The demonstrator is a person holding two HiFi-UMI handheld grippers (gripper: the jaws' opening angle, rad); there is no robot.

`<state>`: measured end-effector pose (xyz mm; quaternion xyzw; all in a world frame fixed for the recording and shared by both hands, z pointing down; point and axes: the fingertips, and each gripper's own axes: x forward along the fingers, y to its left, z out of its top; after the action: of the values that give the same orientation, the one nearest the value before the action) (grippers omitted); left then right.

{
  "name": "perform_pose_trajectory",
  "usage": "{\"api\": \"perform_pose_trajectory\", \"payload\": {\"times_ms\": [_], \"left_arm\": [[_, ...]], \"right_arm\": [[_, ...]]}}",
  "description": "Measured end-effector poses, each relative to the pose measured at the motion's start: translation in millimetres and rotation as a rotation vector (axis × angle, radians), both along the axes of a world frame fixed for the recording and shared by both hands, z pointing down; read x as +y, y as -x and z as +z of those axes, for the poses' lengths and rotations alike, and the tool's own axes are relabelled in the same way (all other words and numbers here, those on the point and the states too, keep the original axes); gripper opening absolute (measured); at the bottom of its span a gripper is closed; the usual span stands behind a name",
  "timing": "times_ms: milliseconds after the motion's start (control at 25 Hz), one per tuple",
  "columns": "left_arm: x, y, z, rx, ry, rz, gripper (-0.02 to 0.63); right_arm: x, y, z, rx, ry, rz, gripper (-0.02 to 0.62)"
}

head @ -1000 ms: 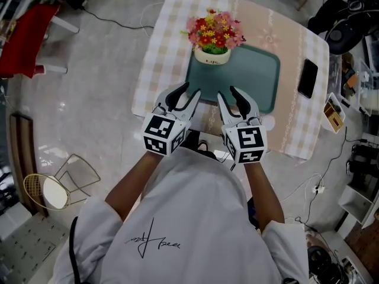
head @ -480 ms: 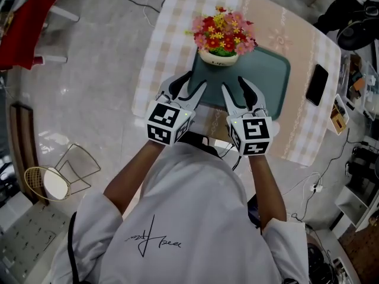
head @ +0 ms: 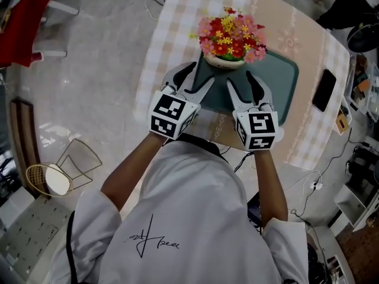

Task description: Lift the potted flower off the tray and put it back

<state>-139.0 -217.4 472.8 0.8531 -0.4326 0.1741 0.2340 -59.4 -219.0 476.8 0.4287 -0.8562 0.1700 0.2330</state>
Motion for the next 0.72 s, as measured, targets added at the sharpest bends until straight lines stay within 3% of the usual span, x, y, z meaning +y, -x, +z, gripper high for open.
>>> {"api": "perform_pose_trajectory", "payload": {"times_ms": [720], "left_arm": [[-33,-4,29,-0.024,0.051,0.055,0.296]], "right_arm": [[-35,7,36,0.034,0.047,-0.041,0.331]]}}
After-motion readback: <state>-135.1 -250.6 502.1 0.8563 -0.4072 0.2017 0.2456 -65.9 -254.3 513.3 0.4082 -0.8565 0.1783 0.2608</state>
